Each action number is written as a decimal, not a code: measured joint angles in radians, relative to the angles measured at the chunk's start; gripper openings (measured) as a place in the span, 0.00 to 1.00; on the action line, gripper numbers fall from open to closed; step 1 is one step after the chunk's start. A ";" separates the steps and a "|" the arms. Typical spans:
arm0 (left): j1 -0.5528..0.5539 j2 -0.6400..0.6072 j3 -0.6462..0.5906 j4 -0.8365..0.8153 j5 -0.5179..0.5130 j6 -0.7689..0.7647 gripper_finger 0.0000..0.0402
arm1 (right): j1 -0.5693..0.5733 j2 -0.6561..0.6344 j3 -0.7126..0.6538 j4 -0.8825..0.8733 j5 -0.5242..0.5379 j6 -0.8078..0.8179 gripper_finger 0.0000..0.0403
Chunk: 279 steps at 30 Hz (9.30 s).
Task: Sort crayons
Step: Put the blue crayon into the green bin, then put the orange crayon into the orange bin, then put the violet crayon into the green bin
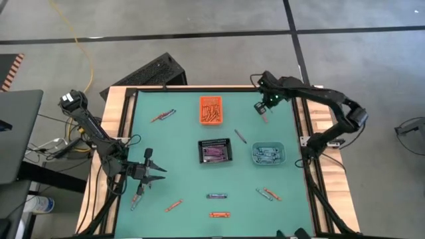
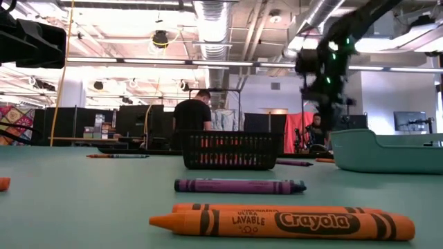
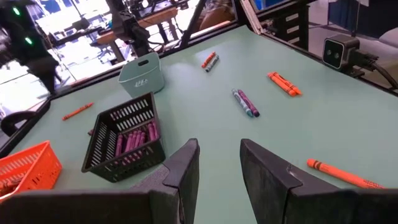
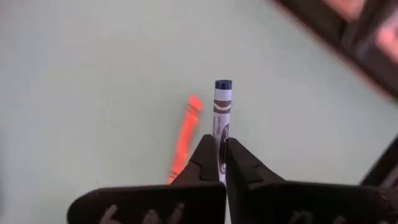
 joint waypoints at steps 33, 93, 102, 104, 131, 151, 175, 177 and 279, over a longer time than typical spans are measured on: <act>0.000 0.000 0.000 0.040 0.003 -0.122 0.27 | 0.897 0.133 0.104 -0.450 0.053 0.124 0.03; 0.112 0.966 0.958 -0.921 0.482 -1.064 0.19 | 1.527 0.276 0.104 0.118 1.072 0.579 0.18; 0.121 0.985 0.935 -0.916 0.506 -1.121 0.19 | 1.498 0.240 0.104 0.130 1.062 0.579 0.18; 0.120 0.985 0.929 -0.913 0.506 -1.143 0.19 | 1.500 0.236 0.104 0.136 1.047 0.579 0.18; 0.118 0.980 0.797 -0.853 0.627 -1.174 0.02 | 1.517 0.234 0.104 0.143 1.041 0.573 0.18; 0.337 0.758 0.958 -0.867 0.459 -0.584 0.02 | 1.517 0.233 0.104 0.148 1.041 0.574 0.18; 1.335 0.953 0.958 -0.445 0.740 -0.855 0.02 | 1.505 0.233 0.104 0.144 1.048 0.269 0.18; 1.350 0.992 0.958 -0.396 0.766 -0.898 0.03 | 1.496 0.233 0.104 0.138 1.049 0.263 0.18; 1.707 0.731 0.608 -0.724 0.492 -0.228 0.30 | 1.398 0.233 0.104 0.264 0.908 0.261 0.18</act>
